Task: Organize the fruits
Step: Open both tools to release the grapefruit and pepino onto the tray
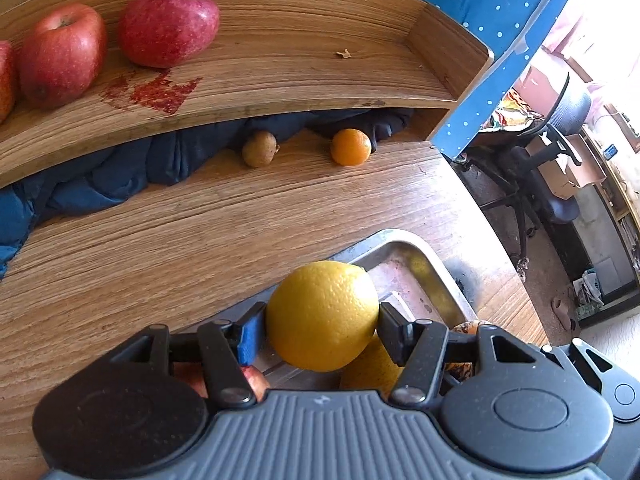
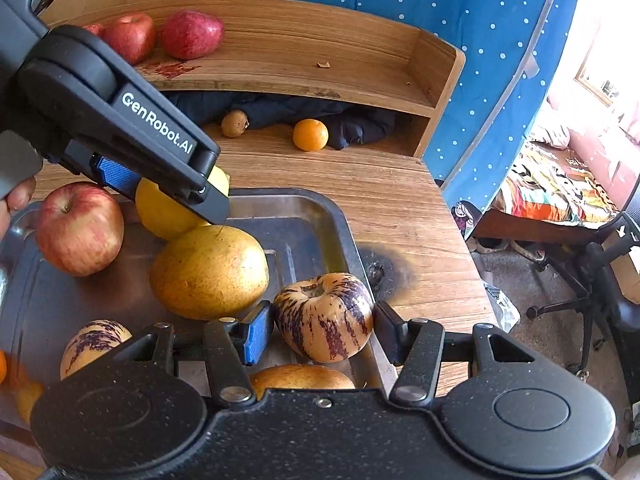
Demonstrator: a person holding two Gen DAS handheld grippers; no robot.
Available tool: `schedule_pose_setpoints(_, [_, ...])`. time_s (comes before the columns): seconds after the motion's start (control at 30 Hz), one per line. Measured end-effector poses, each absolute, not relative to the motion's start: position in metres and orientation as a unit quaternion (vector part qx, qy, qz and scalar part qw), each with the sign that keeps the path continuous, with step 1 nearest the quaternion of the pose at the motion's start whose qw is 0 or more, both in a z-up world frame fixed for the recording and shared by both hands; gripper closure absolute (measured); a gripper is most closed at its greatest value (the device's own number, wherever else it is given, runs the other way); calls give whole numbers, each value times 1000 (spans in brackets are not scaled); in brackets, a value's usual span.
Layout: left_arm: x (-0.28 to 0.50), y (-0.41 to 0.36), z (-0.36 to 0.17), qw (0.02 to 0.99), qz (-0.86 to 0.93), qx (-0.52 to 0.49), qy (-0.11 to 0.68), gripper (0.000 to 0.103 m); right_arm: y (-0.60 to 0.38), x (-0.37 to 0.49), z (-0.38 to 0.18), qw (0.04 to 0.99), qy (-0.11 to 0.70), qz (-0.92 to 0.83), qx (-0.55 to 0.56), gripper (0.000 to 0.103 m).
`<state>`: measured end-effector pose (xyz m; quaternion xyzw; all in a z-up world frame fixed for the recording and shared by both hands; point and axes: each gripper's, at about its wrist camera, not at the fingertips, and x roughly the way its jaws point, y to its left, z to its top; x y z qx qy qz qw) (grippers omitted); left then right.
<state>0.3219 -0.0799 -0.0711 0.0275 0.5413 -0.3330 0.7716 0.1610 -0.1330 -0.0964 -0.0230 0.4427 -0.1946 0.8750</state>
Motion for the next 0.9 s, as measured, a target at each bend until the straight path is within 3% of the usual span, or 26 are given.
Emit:
schedule_pose_setpoints(0.2, [319,-78,-68,776,-322,25,542,39,-131,156,-92,879,435,-195,-30,40])
schedule_pose_setpoints(0.57, [293,-50,-38,808,-305,-6,503,17,-122,117,-65,897,390,-208,-17,10])
schedule_pose_setpoints(0.73, [268,-28,-25,822,-287,-2,492,6,-112,95,-51,905,372,-203,-24,4])
schedule_pose_setpoints(0.9, [239,-1,-17,833,-261,-1,488,1,-103,74,-41,914,356,-192,-24,1])
